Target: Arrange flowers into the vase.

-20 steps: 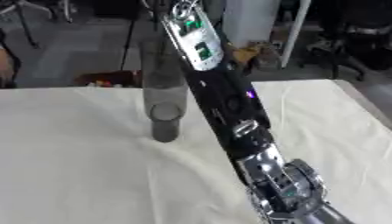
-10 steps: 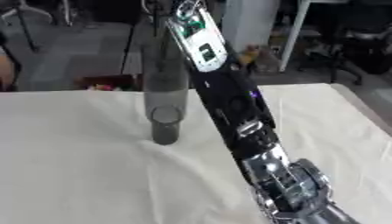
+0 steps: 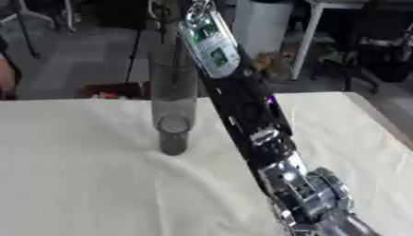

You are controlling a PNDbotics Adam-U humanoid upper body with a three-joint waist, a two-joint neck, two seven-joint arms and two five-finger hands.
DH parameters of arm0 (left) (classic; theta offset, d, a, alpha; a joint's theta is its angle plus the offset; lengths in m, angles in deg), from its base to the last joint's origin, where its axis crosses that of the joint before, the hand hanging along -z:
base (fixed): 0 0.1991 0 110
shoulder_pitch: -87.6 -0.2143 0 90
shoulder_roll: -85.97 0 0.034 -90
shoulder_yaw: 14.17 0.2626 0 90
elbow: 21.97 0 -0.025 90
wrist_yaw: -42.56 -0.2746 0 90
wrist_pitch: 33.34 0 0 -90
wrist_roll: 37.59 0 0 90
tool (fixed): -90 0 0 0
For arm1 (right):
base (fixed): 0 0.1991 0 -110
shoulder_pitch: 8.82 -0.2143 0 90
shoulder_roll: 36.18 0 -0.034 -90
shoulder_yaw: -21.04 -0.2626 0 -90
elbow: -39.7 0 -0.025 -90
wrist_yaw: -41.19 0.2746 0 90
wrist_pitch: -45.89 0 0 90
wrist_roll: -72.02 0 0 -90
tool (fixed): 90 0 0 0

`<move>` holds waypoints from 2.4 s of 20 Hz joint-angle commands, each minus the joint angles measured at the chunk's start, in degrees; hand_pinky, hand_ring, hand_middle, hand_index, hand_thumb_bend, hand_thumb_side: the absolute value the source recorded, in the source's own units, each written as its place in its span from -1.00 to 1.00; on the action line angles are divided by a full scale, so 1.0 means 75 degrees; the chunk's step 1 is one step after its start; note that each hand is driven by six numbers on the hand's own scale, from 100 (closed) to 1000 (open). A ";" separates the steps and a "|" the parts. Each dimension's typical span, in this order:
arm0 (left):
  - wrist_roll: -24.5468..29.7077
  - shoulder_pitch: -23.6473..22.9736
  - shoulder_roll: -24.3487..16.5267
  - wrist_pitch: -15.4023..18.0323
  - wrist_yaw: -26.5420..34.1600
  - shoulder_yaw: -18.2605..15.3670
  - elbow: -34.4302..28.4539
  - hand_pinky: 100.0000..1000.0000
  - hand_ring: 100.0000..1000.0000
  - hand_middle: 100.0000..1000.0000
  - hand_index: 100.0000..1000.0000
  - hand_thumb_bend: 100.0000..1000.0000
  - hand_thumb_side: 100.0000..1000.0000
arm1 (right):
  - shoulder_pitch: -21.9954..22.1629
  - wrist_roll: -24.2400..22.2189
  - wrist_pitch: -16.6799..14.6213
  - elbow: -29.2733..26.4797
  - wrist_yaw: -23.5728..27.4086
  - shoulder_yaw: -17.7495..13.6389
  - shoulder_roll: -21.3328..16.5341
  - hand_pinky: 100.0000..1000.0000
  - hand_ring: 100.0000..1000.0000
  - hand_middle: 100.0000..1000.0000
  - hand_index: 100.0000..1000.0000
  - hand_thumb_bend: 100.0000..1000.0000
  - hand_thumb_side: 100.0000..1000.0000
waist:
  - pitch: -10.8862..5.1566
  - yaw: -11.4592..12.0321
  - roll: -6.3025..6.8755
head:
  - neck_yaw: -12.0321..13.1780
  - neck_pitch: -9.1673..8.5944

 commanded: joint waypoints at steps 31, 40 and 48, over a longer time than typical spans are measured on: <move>-0.0072 0.0023 -0.0203 0.0020 -0.0052 -0.0117 -0.0147 0.58 0.80 0.87 0.97 -1.00 1.00 | 0.0437 -0.1324 0.0420 -0.0305 -0.0564 0.0327 -0.0644 0.03 0.16 0.04 -0.15 -0.50 0.72 | -0.0333 -0.0030 -0.0018 | 0.0099 0.0008; -0.0072 0.0009 -0.0223 0.0013 -0.0069 -0.0124 -0.0147 0.58 0.80 0.87 0.97 -1.00 1.00 | 0.0533 -0.2170 0.0276 -0.0253 -0.1375 0.0612 -0.0796 0.24 0.41 0.28 0.07 -0.58 0.90 | -0.0369 -0.0073 -0.0022 | 0.0129 0.0037; -0.0078 -0.0009 -0.0230 0.0004 -0.0077 -0.0133 -0.0147 0.58 0.80 0.87 0.97 -1.00 1.00 | 0.0569 -0.3002 0.0219 -0.0133 -0.1790 0.0748 -0.0887 0.37 0.53 0.42 0.19 -0.62 0.98 | -0.0390 -0.0091 -0.0014 | 0.0146 0.0065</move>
